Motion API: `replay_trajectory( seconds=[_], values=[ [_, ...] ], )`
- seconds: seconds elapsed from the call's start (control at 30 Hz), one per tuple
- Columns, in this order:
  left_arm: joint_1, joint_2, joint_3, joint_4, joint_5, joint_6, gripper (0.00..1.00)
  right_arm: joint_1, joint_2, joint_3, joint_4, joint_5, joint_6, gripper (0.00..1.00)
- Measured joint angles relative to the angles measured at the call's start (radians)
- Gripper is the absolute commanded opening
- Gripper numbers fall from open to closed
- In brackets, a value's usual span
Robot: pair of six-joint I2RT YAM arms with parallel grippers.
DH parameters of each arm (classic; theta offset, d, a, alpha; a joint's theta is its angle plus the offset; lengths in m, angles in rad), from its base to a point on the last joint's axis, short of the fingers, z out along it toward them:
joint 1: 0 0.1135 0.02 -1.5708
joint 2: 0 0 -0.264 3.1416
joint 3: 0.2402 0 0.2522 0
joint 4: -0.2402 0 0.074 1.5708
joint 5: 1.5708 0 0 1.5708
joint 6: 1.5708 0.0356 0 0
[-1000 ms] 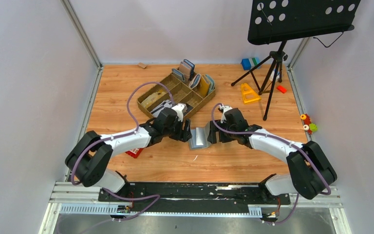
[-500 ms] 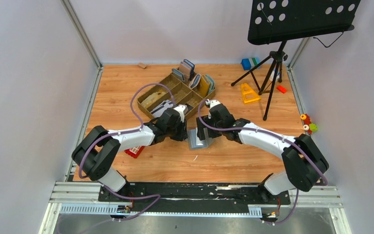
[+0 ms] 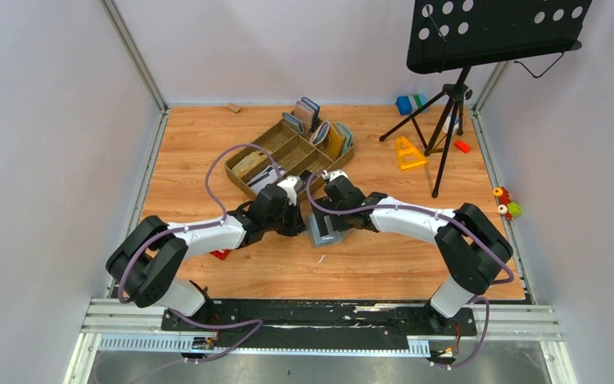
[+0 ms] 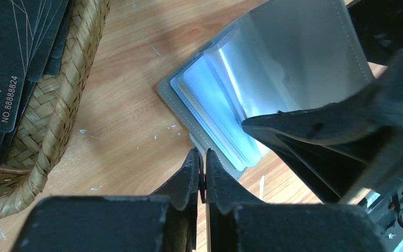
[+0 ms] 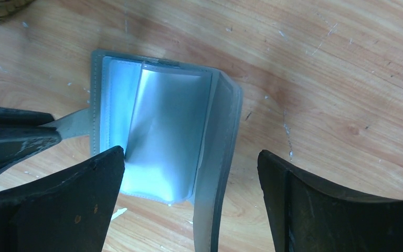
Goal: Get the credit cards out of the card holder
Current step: Open the card holder at the center of the board.
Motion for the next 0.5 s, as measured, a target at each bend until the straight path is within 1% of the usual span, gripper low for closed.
replay_trajectory(
  seconds=[0.27, 0.4, 0.5],
  values=[
    [0.0, -0.034, -0.006, 0.014, 0.007, -0.003, 0.05, 0.014, 0.034, 0.034, -0.039, 0.071, -0.006, 0.98],
    [0.0, -0.037, -0.006, 0.007, 0.004, -0.002, 0.04, 0.011, 0.031, 0.036, -0.068, 0.123, -0.021, 0.94],
    [0.0, -0.039, -0.006, -0.001, -0.003, 0.001, 0.04, -0.01, 0.009, 0.018, -0.078, 0.129, -0.039, 0.91]
  ],
)
